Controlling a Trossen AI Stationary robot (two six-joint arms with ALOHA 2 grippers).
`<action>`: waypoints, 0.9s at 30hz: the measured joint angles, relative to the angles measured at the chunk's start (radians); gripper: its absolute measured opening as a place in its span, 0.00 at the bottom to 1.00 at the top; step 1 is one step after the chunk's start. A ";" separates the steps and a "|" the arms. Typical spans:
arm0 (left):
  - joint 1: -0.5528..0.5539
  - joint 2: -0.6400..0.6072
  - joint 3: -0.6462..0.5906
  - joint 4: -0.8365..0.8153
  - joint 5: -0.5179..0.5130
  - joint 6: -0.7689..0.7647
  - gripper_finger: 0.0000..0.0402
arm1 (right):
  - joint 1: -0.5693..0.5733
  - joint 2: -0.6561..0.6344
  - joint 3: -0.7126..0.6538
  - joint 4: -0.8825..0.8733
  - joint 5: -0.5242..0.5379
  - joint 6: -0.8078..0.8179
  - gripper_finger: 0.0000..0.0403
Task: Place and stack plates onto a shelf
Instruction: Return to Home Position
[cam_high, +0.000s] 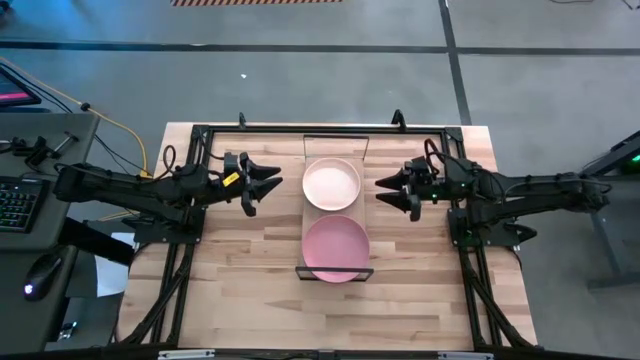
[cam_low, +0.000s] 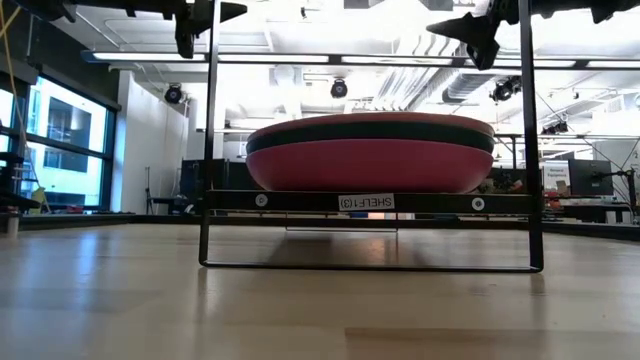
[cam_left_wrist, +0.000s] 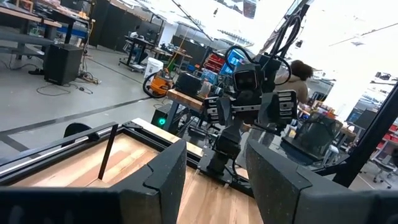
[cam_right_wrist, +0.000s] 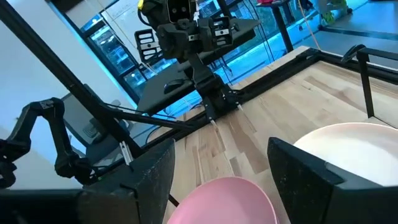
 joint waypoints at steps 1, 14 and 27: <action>0.000 0.000 0.000 0.000 0.000 0.000 0.37 | 0.000 0.000 0.000 0.000 0.000 0.000 0.59; -0.008 -0.028 0.086 -0.174 0.031 0.166 0.02 | 0.000 -0.001 0.001 0.000 -0.003 -0.008 0.59; 0.042 -0.295 -0.010 -0.364 0.158 0.178 0.00 | 0.000 -0.001 0.001 0.000 -0.004 -0.051 0.59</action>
